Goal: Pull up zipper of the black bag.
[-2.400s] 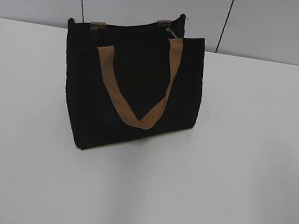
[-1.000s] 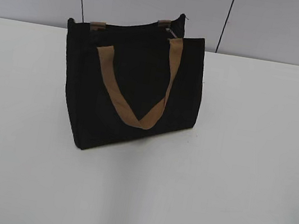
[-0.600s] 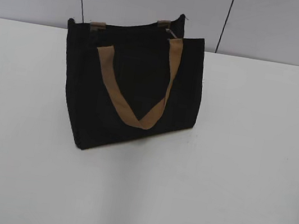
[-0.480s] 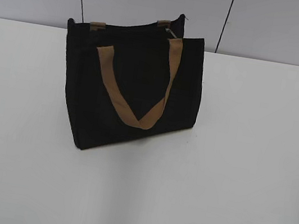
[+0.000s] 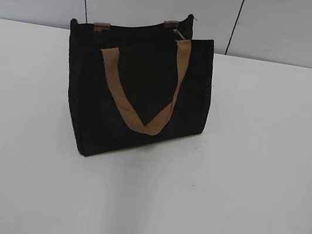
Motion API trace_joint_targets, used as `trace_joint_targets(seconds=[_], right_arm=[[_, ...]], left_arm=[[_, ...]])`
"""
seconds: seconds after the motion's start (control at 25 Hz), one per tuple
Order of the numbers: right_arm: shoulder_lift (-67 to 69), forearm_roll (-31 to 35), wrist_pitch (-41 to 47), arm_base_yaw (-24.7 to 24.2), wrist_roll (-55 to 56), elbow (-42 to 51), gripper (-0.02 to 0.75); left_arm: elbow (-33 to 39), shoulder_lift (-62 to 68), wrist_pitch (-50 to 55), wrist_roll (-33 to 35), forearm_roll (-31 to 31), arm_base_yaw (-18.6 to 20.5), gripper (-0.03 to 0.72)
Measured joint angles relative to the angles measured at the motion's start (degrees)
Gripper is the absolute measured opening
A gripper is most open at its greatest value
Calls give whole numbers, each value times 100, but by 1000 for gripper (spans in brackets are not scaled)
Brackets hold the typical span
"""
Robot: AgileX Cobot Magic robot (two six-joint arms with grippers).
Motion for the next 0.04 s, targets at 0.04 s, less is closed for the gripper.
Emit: trace_joint_targets(seconds=[0.04], right_arm=[[0,0,0,0,0,0,489]], left_arm=[[0,0,0,0,0,0,505]])
